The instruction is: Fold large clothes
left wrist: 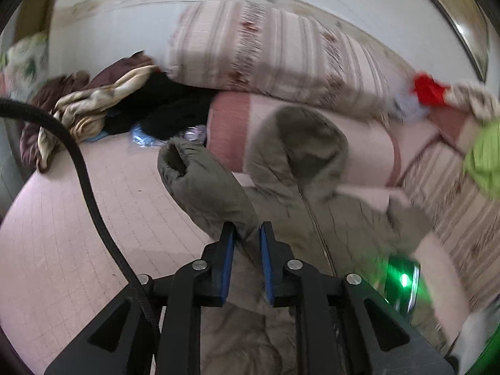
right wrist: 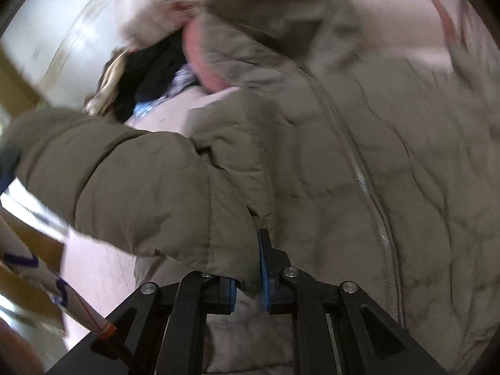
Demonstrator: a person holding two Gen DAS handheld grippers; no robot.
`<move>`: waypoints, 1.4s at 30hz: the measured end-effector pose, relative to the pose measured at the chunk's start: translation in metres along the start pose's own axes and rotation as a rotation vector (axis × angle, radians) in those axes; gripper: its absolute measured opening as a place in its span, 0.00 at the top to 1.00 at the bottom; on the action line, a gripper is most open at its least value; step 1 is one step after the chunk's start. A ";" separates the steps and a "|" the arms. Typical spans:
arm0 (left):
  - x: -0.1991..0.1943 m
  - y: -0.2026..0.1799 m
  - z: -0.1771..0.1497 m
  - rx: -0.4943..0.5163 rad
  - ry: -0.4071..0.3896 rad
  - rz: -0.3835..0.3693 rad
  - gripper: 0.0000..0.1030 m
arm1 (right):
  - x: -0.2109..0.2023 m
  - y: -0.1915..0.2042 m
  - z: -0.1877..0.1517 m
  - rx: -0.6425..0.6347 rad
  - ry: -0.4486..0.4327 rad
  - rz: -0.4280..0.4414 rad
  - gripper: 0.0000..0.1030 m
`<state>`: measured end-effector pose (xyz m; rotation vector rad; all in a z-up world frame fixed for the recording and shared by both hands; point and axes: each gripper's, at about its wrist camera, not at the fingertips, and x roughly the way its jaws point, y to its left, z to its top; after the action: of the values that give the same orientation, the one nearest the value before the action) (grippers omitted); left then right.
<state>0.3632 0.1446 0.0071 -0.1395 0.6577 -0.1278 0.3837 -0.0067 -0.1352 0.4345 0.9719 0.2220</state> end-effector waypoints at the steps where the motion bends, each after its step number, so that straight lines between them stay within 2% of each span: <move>1: 0.000 -0.007 -0.003 0.009 0.008 0.000 0.82 | 0.000 -0.011 0.001 0.038 0.010 0.017 0.89; 2: -0.002 -0.012 -0.010 0.010 0.026 -0.005 0.76 | 0.000 -0.019 0.003 0.066 0.019 0.032 0.89; 6: -0.009 -0.015 -0.042 -0.054 0.091 0.012 0.65 | -0.002 -0.050 0.006 0.155 0.041 0.094 0.89; 9: -0.006 -0.008 -0.069 -0.107 0.147 0.038 0.64 | -0.002 -0.072 0.006 0.228 0.051 0.137 0.85; 11: 0.003 -0.004 -0.081 -0.112 0.176 0.057 0.64 | -0.002 -0.082 0.005 0.255 0.062 0.147 0.71; 13: 0.013 0.003 -0.086 -0.127 0.200 0.077 0.64 | -0.005 -0.087 0.005 0.252 0.064 0.145 0.61; 15: 0.017 0.013 -0.090 -0.159 0.194 0.051 0.62 | -0.011 -0.087 0.007 0.212 0.059 0.119 0.55; 17: 0.018 0.021 -0.090 -0.193 0.190 0.011 0.62 | -0.022 -0.082 0.006 0.141 0.046 0.065 0.39; 18: 0.015 0.026 -0.090 -0.218 0.179 -0.026 0.62 | -0.024 -0.081 0.006 0.113 0.039 0.048 0.37; 22: 0.000 0.043 -0.079 -0.294 0.108 -0.134 0.57 | -0.040 -0.068 -0.003 -0.035 0.022 -0.044 0.36; 24: -0.018 0.055 -0.073 -0.325 0.043 -0.180 0.48 | -0.051 -0.056 -0.011 -0.123 -0.013 -0.108 0.36; 27: -0.042 0.074 -0.067 -0.377 -0.048 -0.210 0.38 | -0.070 -0.034 -0.025 -0.269 -0.090 -0.223 0.36; 30: -0.053 0.092 -0.065 -0.408 -0.071 -0.129 0.37 | -0.083 -0.001 -0.038 -0.423 -0.159 -0.264 0.32; 32: -0.053 0.104 -0.065 -0.443 -0.068 -0.076 0.37 | -0.081 0.028 -0.046 -0.542 -0.176 -0.252 0.19; 33: -0.053 0.114 -0.067 -0.474 -0.064 -0.047 0.37 | -0.075 0.050 -0.053 -0.635 -0.174 -0.244 0.17; 36: -0.056 0.139 -0.073 -0.556 -0.057 -0.006 0.37 | -0.050 0.098 -0.079 -0.871 -0.158 -0.240 0.17; 39: -0.057 0.165 -0.079 -0.627 -0.058 0.018 0.37 | -0.013 0.138 -0.105 -1.097 -0.195 -0.323 0.17; 42: -0.061 0.186 -0.085 -0.681 -0.054 0.029 0.37 | 0.016 0.162 -0.114 -1.194 -0.218 -0.373 0.19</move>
<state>0.2768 0.3297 -0.0548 -0.7855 0.6278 0.1329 0.2988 0.1732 -0.1301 -0.7961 0.5487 0.3614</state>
